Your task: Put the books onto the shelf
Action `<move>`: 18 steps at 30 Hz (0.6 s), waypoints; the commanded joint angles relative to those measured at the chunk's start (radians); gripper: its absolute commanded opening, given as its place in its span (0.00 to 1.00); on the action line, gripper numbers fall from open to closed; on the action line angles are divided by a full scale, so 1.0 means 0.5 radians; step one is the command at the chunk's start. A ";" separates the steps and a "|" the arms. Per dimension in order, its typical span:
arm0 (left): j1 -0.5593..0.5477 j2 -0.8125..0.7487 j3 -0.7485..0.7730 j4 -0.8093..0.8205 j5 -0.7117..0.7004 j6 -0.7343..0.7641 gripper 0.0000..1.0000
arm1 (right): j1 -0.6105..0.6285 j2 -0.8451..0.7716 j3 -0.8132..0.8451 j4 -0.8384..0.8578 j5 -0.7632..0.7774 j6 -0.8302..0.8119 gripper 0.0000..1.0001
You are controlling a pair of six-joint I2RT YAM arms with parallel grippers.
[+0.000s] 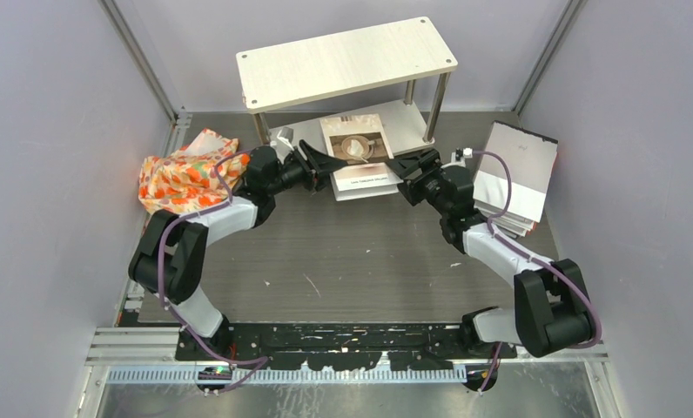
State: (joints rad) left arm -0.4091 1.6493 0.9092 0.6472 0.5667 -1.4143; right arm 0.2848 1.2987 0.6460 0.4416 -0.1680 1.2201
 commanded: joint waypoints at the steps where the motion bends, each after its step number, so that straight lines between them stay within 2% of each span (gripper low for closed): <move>1: -0.021 0.007 0.101 0.211 0.052 -0.022 0.33 | -0.004 0.010 -0.017 0.231 -0.076 0.081 0.79; 11: -0.054 0.096 0.115 0.357 0.026 -0.101 0.33 | 0.024 0.046 -0.021 0.306 -0.135 0.132 0.75; 18: -0.062 0.122 0.134 0.383 0.035 -0.113 0.34 | 0.035 0.092 0.008 0.350 -0.176 0.150 0.64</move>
State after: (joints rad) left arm -0.4370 1.7172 0.9260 0.7223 0.5690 -1.4612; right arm 0.2955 1.3384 0.6258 0.5327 -0.2283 1.2858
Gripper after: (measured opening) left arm 0.456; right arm 0.677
